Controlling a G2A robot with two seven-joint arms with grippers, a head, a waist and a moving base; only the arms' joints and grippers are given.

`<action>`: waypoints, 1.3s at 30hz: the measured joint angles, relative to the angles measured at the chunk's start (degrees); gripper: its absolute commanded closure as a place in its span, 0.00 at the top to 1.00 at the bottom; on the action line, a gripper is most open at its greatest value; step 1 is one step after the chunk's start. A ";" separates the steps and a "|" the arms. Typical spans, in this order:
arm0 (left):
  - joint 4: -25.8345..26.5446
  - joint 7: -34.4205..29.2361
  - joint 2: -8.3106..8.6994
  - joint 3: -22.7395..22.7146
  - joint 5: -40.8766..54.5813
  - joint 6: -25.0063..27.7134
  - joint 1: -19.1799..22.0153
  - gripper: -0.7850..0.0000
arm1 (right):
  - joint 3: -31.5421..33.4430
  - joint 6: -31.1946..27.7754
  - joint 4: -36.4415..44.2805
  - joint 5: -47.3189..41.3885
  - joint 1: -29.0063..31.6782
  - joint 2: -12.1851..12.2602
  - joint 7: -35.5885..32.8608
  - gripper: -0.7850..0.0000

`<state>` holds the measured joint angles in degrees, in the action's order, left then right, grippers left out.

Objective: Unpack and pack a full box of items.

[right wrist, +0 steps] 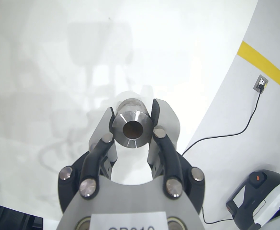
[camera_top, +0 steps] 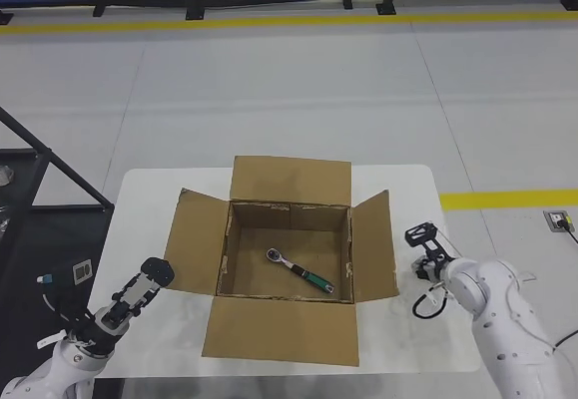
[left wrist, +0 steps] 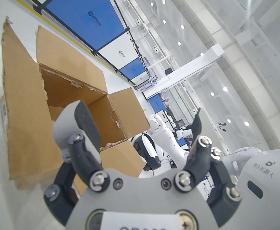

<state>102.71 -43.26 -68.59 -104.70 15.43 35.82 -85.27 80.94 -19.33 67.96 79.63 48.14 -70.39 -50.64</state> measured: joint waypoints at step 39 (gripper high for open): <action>1.65 7.50 0.26 -5.16 2.74 3.22 -6.93 1.00 | -40.30 0.08 11.92 -26.07 -25.42 -7.47 -12.16 1.00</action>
<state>104.36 -35.77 -68.33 -109.86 18.17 39.04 -92.20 40.64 -19.24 79.87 53.56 22.72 -77.86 -62.80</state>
